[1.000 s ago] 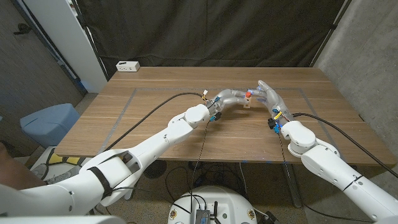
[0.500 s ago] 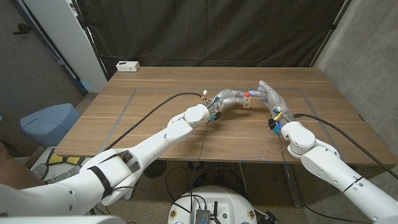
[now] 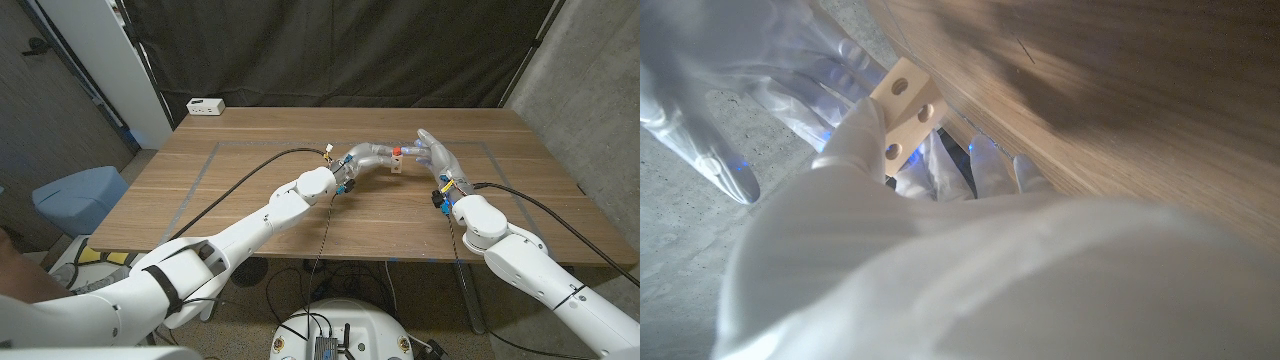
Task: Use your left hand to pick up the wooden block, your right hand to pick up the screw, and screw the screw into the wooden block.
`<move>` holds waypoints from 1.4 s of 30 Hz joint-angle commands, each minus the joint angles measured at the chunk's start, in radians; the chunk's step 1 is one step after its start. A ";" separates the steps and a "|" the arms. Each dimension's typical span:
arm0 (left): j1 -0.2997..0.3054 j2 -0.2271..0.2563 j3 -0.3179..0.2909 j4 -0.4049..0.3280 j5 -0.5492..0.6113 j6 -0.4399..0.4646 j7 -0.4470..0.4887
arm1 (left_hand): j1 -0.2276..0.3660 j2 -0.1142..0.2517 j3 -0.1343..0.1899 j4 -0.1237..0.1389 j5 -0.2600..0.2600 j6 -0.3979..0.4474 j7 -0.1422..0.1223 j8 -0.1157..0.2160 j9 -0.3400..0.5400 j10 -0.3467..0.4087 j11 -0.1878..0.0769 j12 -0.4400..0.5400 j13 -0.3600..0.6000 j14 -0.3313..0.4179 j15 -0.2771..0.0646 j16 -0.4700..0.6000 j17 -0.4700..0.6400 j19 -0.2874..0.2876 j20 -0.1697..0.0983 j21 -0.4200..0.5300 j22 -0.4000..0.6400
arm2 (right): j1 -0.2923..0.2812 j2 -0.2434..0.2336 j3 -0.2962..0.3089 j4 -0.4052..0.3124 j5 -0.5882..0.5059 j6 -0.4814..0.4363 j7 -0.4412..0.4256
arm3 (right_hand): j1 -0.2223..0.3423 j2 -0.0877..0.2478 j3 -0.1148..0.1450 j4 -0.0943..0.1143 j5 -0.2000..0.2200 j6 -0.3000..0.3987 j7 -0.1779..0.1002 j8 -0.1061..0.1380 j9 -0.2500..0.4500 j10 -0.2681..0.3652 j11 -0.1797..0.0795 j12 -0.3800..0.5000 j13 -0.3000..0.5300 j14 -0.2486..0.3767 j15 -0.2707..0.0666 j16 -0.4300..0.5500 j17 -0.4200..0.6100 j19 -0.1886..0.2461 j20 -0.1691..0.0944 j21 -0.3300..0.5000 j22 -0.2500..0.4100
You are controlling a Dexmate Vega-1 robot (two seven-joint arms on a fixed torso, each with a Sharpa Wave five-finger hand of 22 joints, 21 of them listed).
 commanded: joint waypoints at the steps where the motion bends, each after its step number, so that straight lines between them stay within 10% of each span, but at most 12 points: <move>1: -0.003 -0.002 0.001 0.003 0.001 -0.001 -0.001 | -0.004 0.015 0.034 0.026 0.007 0.065 0.040 0.004 0.006 0.023 -0.009 0.018 0.036 0.005 -0.017 0.002 0.001 0.004 -0.006 0.007 0.005 | -0.010 -0.005 0.008 -0.014 0.002 -0.005 -0.003 | 0.014 0.002 0.010 -0.001 0.006 0.016 0.000 0.005 0.004 0.018 0.002 0.008 0.003 0.011 0.003 0.010 0.002 0.009 -0.002 0.009 0.001; 42: 0.016 0.012 0.004 -0.046 0.012 0.025 0.019 | -0.002 0.015 0.034 0.024 0.006 0.066 0.041 0.004 0.006 0.022 -0.010 0.018 0.036 0.005 -0.018 0.002 0.001 0.004 -0.005 0.007 0.005 | -0.058 -0.004 0.040 -0.035 -0.020 0.013 -0.047 | 0.018 0.003 0.014 -0.005 0.005 0.045 -0.005 -0.010 0.004 0.057 0.020 0.001 0.003 0.055 -0.010 0.013 0.002 0.028 0.008 0.005 0.001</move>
